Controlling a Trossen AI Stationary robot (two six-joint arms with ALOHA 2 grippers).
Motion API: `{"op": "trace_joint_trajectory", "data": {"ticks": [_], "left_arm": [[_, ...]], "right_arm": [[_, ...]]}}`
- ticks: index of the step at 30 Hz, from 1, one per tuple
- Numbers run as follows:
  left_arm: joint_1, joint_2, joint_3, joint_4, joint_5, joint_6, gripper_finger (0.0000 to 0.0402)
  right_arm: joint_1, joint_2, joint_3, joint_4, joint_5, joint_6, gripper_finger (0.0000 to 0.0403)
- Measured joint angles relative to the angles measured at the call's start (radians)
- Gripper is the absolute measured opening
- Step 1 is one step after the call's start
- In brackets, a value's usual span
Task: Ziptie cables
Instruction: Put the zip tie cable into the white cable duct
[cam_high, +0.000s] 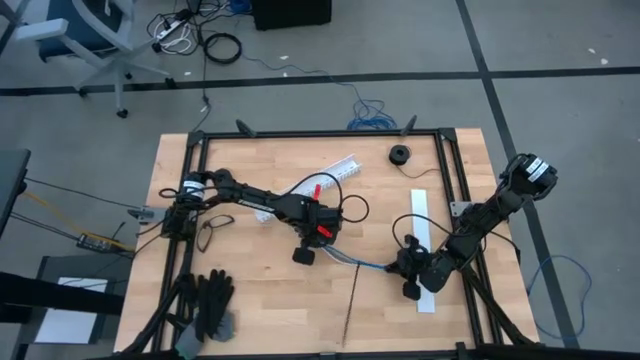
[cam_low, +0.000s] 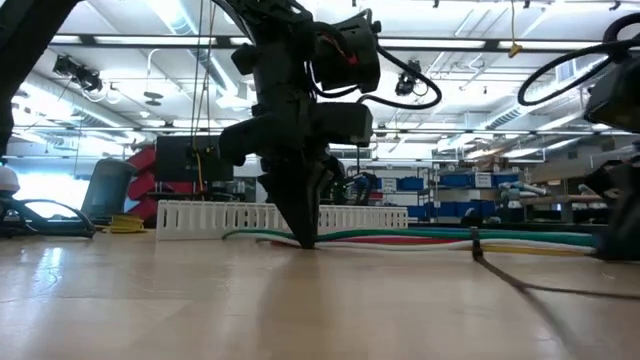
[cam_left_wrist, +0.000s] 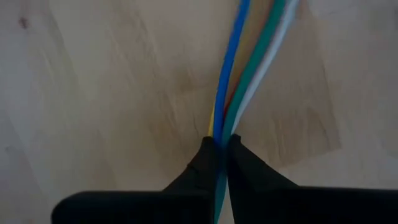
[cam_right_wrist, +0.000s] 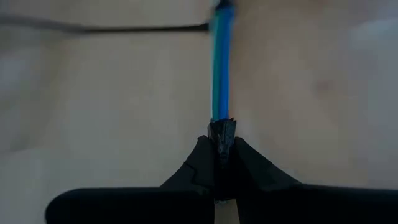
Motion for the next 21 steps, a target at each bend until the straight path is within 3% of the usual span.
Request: {"op": "trace_joint_trajectory", "data": {"ticks": [13,17,21], "left_arm": [[-0.053,-0.007,0.063,-0.135,-0.106,-0.251,0.0001],[-0.078,-0.010,0.124,-0.223,-0.200,-0.306,0.0001],[-0.087,-0.011,0.182,-0.300,-0.229,-0.371,0.0001]], "right_arm": [[-0.062,0.000,0.000,0.046,0.362,-0.084,0.0017],[-0.092,0.000,0.001,0.077,0.414,-0.129,0.0017],[-0.124,0.000,0.001,0.080,0.423,-0.151,0.0017]]}}
